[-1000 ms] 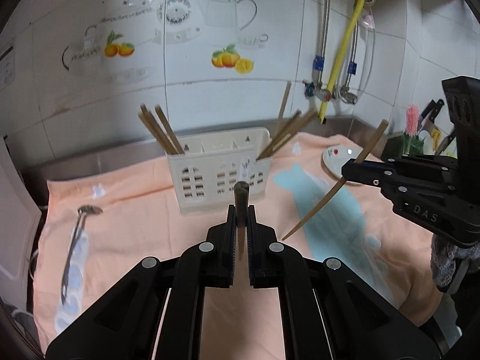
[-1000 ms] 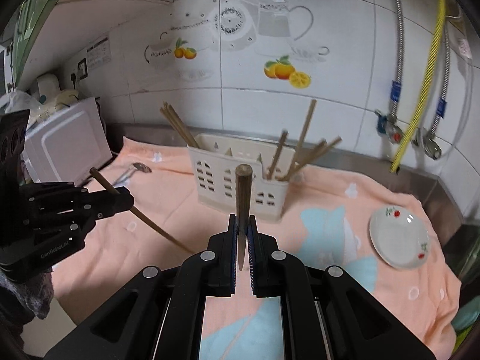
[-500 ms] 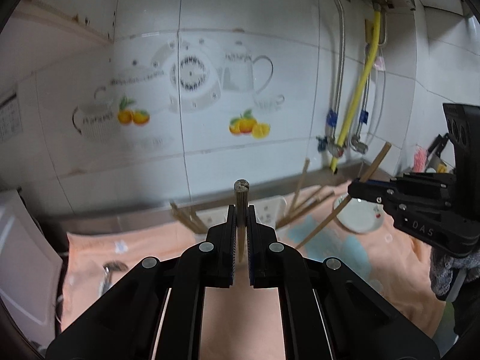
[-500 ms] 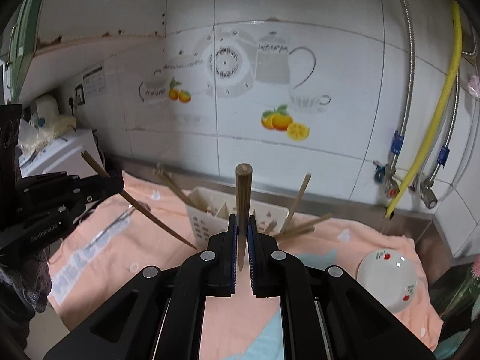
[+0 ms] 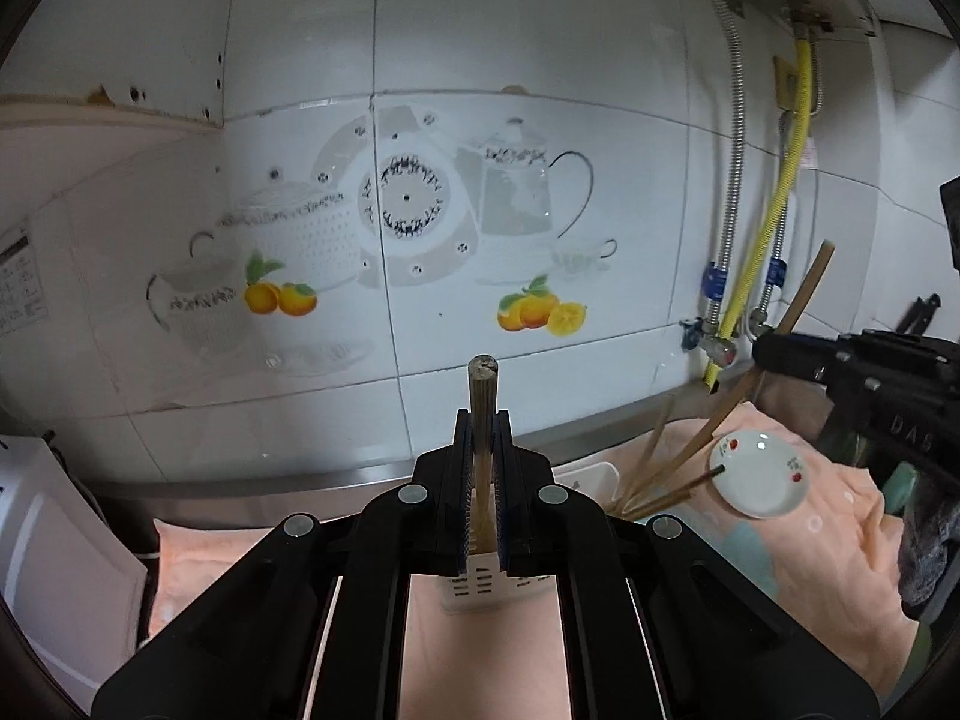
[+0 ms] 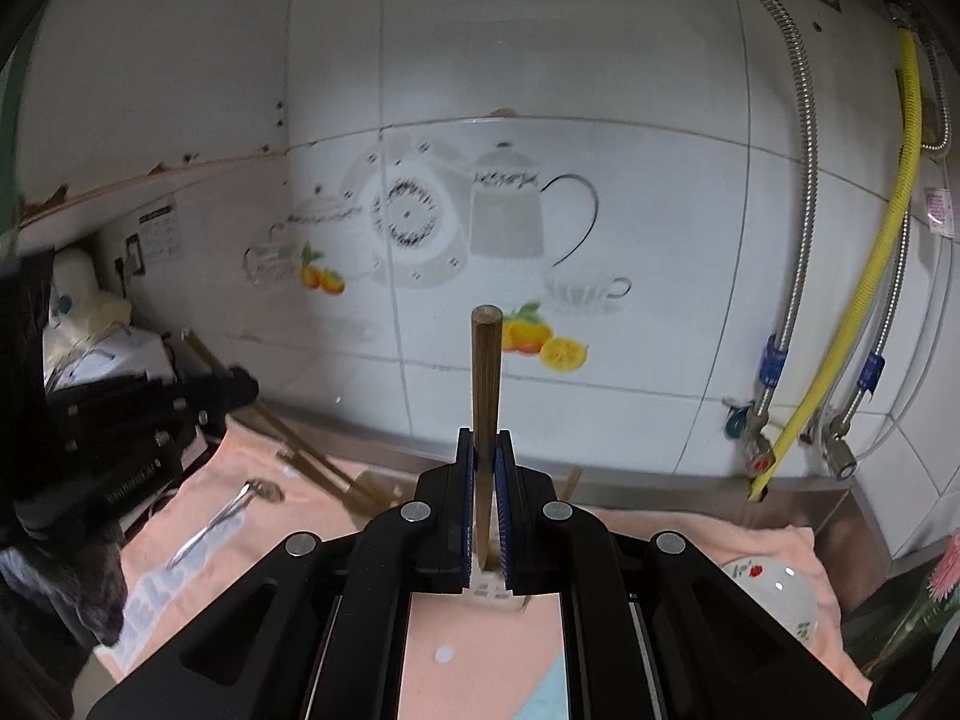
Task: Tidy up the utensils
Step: 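Lower both chopsticks into the beige holder and open both tools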
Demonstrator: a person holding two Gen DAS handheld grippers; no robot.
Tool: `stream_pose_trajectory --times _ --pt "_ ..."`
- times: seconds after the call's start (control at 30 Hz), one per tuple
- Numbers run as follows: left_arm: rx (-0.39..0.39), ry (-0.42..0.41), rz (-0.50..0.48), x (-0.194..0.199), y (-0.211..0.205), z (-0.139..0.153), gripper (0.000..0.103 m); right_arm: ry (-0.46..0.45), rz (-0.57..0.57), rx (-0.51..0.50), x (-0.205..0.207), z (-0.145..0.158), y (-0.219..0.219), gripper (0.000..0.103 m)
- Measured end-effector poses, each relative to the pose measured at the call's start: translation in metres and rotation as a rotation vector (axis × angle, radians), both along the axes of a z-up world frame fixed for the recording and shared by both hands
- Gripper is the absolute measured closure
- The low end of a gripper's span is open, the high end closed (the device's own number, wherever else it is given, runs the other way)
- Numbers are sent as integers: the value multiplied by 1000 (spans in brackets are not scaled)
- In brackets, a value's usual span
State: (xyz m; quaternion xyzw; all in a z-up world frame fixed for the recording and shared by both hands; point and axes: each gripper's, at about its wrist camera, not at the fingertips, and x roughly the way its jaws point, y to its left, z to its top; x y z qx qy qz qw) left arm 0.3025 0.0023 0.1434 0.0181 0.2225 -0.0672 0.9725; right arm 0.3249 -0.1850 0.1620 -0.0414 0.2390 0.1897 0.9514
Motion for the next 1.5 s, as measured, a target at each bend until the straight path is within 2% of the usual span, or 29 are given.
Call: stream_pose_trajectory --times 0.27,0.7,1.1,1.5 --pt "-18 46 17 21 9 -22 98 38 -49 -26 30 -27 1 96" --pt "-44 119 27 39 18 -51 98 110 -51 -47 45 -67 5 96" --pt "-35 180 31 53 18 -74 97 163 -58 -39 56 -86 4 96" --pt "-20 188 38 53 17 -76 96 166 -65 -30 57 -88 2 94"
